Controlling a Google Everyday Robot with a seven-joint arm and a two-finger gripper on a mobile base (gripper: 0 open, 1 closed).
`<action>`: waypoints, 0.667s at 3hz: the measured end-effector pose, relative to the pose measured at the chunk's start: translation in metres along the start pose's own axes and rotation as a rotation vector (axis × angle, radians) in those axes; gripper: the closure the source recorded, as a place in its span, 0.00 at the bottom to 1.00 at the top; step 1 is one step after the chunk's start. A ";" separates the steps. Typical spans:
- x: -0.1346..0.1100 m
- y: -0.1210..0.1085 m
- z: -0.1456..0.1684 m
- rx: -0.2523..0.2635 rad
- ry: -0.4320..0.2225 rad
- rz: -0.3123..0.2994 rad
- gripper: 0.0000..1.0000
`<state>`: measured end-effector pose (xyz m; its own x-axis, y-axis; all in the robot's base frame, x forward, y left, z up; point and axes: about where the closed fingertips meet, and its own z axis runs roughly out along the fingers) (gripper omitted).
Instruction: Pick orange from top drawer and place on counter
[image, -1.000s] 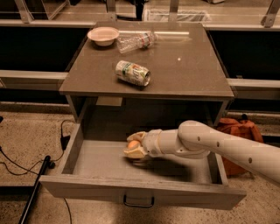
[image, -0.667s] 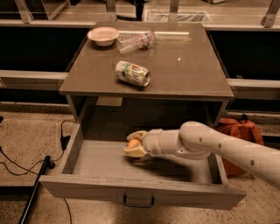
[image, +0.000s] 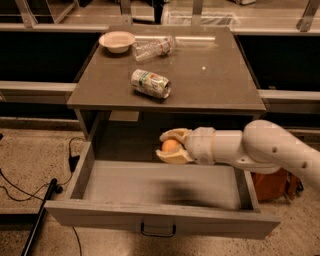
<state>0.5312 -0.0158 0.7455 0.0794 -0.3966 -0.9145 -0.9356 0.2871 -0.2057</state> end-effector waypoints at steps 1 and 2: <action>-0.043 -0.017 -0.056 0.004 0.008 -0.074 1.00; -0.061 -0.081 -0.097 0.042 0.025 -0.029 1.00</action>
Offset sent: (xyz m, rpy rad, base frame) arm 0.0818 -0.1281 0.1450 -0.0407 -0.0027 -0.0895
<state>0.5687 -0.0997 0.8515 0.0969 -0.4265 -0.8993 -0.9177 0.3115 -0.2466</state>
